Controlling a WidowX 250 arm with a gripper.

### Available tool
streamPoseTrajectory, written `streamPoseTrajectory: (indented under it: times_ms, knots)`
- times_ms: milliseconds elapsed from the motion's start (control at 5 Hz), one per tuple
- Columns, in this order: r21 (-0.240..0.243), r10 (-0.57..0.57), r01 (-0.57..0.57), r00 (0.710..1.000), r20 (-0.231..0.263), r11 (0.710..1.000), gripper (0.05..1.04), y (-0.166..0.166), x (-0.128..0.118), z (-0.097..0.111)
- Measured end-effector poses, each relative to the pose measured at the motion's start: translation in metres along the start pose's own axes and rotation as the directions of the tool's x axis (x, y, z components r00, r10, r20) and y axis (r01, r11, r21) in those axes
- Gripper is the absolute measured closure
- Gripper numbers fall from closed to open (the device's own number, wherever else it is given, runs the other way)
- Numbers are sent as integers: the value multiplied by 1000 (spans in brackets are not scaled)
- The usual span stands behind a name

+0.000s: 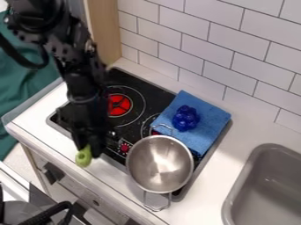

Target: Move the fork right next to the silver bowl

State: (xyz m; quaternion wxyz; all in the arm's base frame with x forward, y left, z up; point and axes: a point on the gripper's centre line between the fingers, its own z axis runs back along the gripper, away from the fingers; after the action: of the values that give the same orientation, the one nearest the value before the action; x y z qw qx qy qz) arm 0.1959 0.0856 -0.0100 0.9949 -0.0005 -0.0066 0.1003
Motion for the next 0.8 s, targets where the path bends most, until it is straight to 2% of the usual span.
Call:
streamPoseTrajectory:
  times_ms: [200, 600, 800]
  knots:
    - [-7, 3, -3, 1000, -3, 1000, 804, 0, 14, -6]
    - [-17, -31, 30, 999, -43, 999, 804, -15, 44, -21]
    - [-15, -30, 29, 998, -51, 999, 804, -15, 50, -24]
